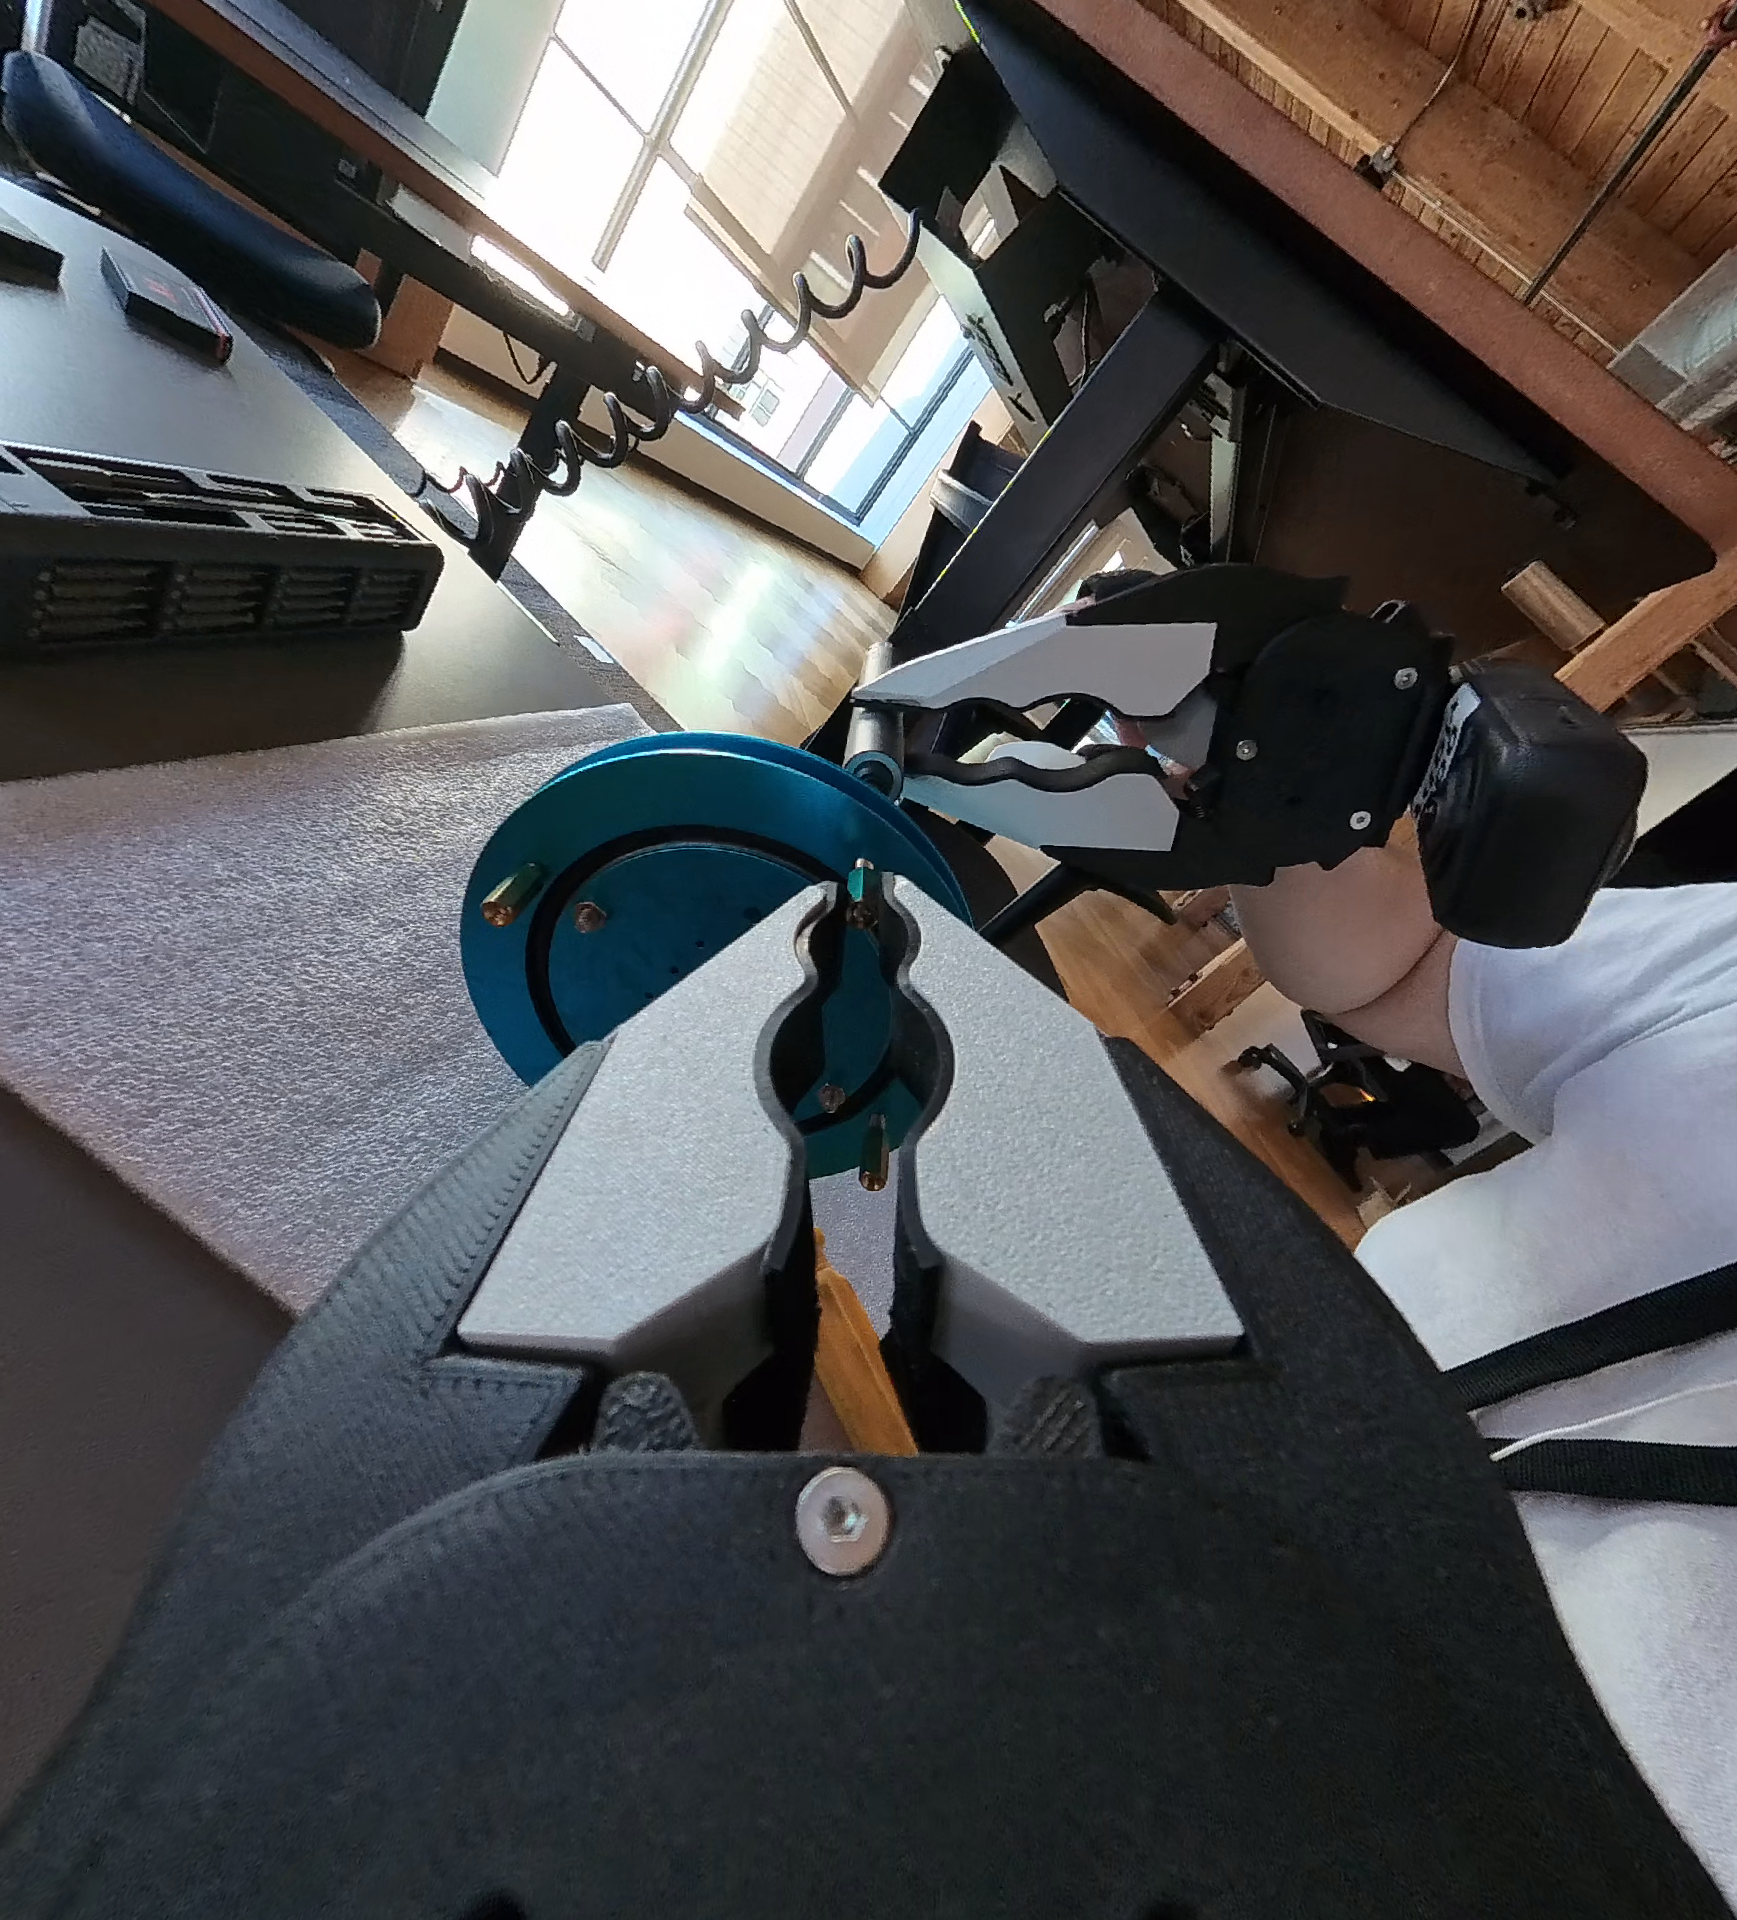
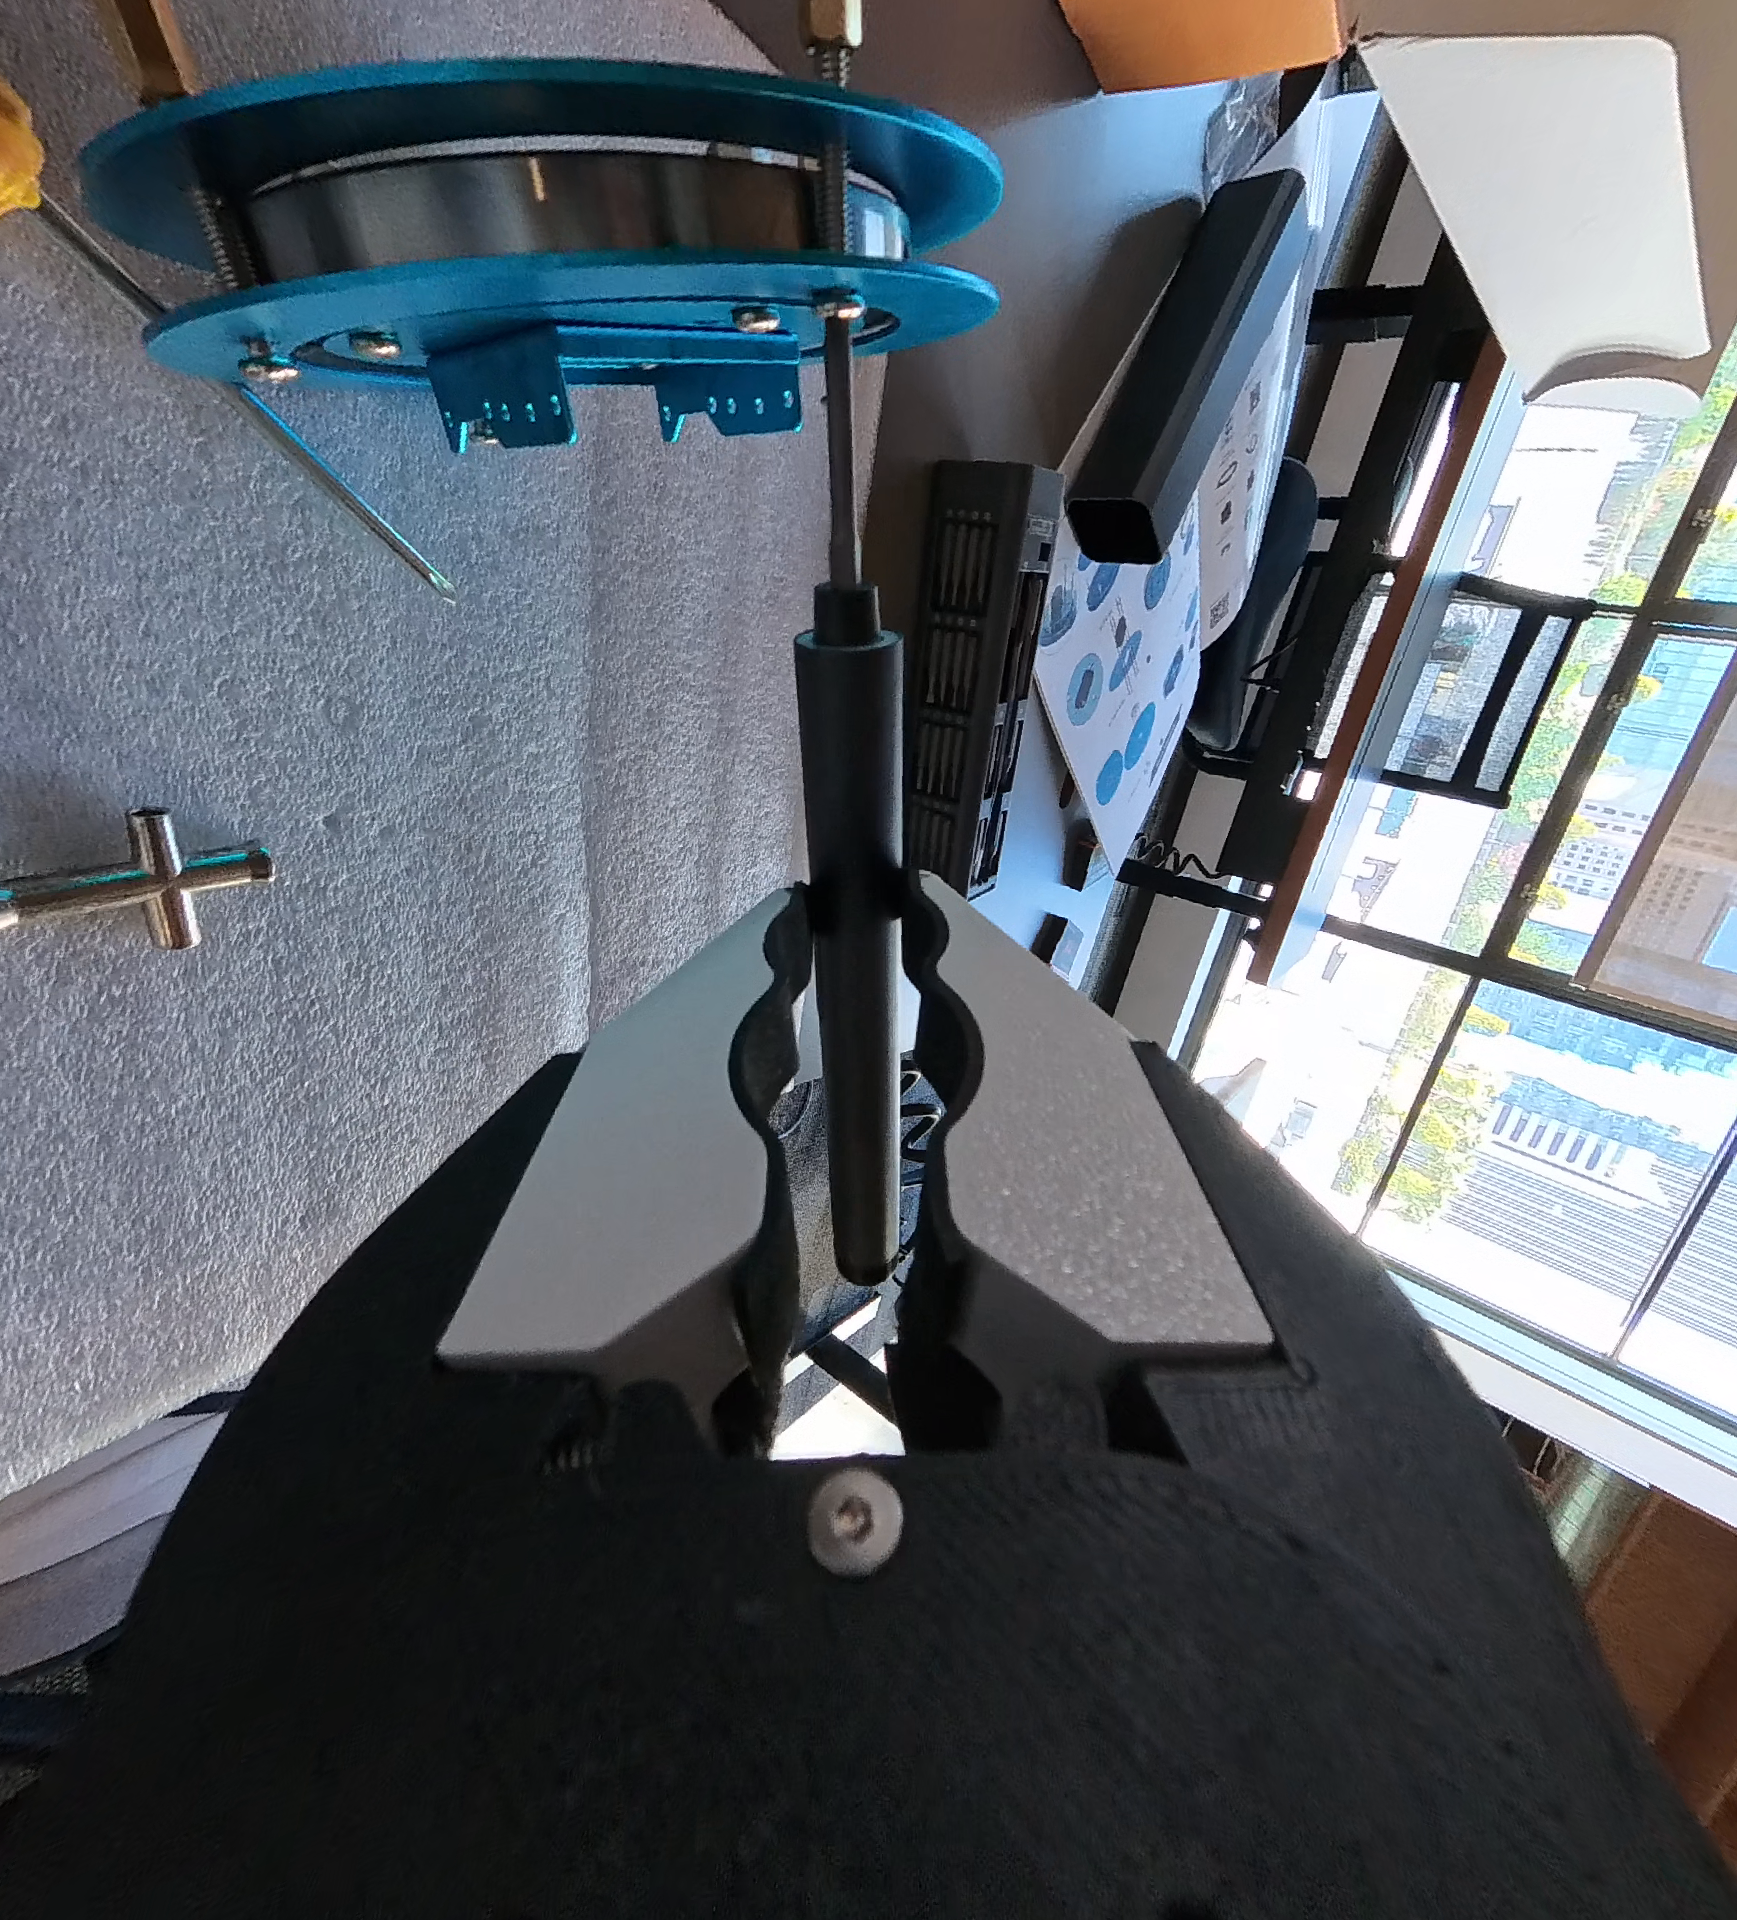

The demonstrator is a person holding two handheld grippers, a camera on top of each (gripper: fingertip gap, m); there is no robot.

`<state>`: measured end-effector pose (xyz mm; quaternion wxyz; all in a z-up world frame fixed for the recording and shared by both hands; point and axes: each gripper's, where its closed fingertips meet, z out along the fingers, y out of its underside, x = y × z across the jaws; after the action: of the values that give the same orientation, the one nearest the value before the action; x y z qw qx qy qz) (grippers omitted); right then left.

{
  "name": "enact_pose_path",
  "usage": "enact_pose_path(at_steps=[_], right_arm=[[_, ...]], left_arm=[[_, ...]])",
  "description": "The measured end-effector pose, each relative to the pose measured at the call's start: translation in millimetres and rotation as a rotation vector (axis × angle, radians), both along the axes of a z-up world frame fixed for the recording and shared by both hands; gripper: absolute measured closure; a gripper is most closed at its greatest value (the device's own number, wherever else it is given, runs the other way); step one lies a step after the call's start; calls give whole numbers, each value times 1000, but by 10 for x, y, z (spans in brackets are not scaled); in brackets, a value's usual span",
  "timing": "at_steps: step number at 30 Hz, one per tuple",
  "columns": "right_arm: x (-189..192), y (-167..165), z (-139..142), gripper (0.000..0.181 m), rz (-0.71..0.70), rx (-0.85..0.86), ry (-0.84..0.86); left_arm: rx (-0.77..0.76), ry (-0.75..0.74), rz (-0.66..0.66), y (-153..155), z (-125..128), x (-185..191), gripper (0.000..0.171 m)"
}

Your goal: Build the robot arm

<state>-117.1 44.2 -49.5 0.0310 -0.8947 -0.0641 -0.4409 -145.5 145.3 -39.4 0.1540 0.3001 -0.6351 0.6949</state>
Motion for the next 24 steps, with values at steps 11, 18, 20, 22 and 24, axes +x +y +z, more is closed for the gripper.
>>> enact_pose_path(at_steps=[11, 18, 20, 22, 24], right_arm=[[-13, 7, 11, 166, 11, -1, -10], [-14, 0, -61, 165, -14, 5, 20], [-10, -19, -90, 165, -22, 3, 25], [-11, -24, -101, 165, -23, 4, 26], [-12, -24, -96, 165, -24, 10, 26]], left_arm=[[-3, -3, -3, 10, 4, -9, 169], [-3, -14, -8, -12, 7, -15, 171], [-26, -2, -9, -8, 26, -6, 171], [-76, 8, 7, 36, 90, 29, 171], [-95, 15, 25, 85, 117, 65, 164]])
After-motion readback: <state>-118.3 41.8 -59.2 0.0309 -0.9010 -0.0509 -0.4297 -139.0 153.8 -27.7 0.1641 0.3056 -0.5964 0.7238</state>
